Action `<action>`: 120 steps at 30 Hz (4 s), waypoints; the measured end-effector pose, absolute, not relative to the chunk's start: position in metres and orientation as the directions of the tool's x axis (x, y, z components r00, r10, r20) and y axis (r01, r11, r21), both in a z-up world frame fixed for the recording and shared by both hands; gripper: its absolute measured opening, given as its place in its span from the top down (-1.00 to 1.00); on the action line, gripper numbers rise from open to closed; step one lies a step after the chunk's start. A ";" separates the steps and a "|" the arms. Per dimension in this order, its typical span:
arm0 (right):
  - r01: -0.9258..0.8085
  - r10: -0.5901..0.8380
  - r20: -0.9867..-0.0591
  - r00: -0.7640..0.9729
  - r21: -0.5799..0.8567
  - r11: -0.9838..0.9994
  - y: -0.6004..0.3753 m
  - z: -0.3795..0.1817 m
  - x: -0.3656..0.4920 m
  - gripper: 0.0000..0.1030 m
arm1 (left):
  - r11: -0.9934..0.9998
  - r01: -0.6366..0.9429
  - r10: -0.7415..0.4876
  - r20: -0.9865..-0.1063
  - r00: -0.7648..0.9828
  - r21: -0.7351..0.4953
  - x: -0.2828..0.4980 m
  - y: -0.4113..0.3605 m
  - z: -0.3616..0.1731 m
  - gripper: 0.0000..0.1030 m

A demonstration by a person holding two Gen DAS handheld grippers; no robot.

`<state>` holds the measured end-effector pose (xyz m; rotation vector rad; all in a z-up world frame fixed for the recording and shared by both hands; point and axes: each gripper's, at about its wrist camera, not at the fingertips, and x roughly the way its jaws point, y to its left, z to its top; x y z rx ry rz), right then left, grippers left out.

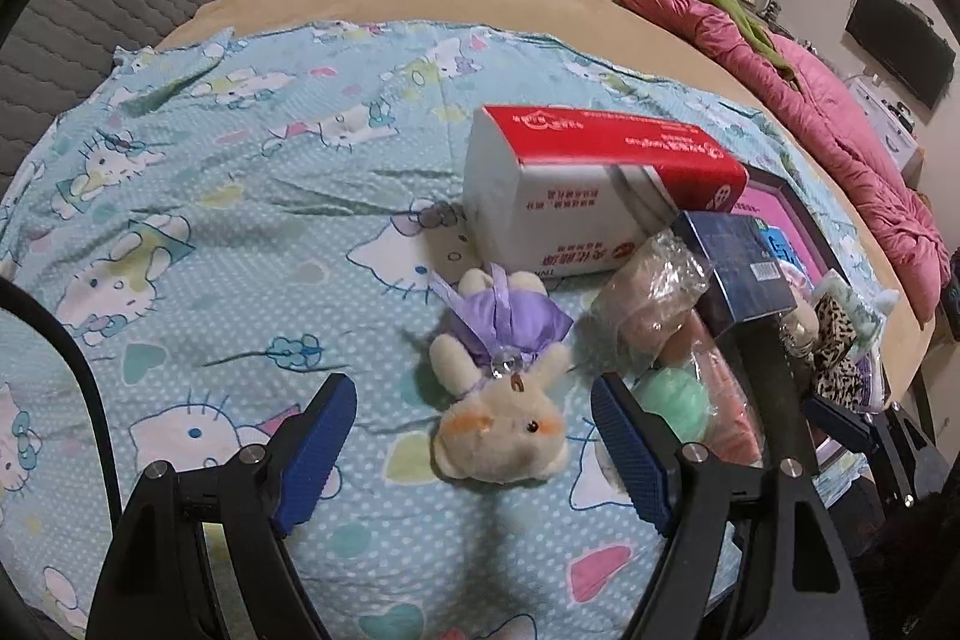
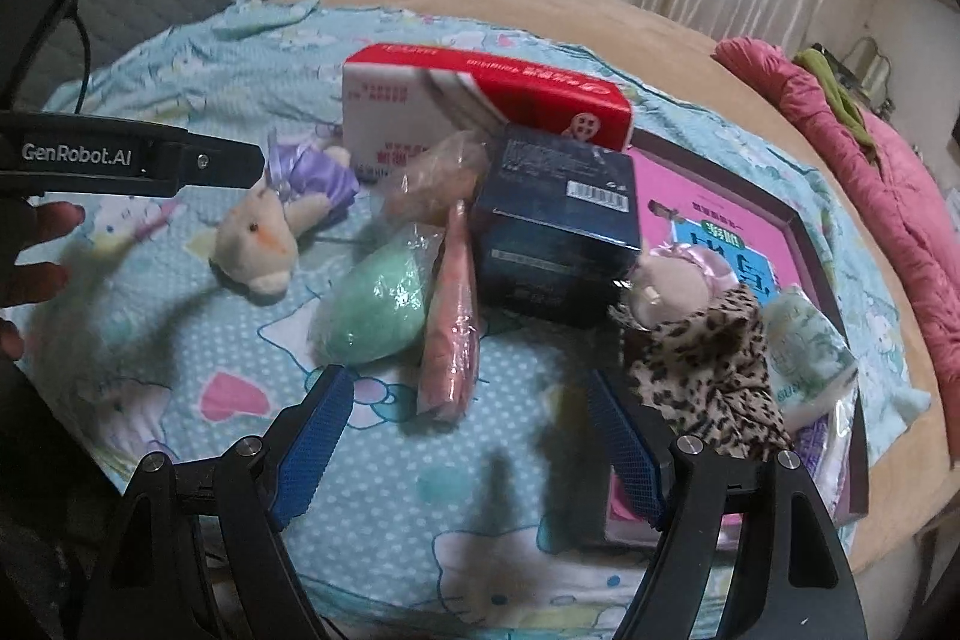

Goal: Organize soft objects
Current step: 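Move both open tools toward the items beside the tray, then grasp the small bunny keychain with the left tool while the right tool grasps the pink tube, then lift the bunny keychain and pink tube and carry both over the tray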

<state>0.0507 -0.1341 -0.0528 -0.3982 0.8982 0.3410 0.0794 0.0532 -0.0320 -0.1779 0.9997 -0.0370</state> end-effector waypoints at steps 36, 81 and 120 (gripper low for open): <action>-0.477 0.256 -0.819 0.514 -0.024 0.879 -0.146 -0.075 0.086 0.64 | 0.973 -0.004 -0.200 -0.858 0.473 -0.229 0.112 0.028 -0.086 0.14; -0.431 0.403 -0.619 0.674 0.114 0.895 -0.203 0.015 0.049 0.65 | 0.980 0.138 -0.198 -0.762 0.617 -0.143 0.050 -0.031 0.027 0.18; 0.002 0.148 -0.543 0.826 0.265 0.964 -0.384 0.031 0.056 0.66 | 0.913 0.385 -0.334 -0.790 0.515 -0.135 0.093 -0.190 0.022 0.18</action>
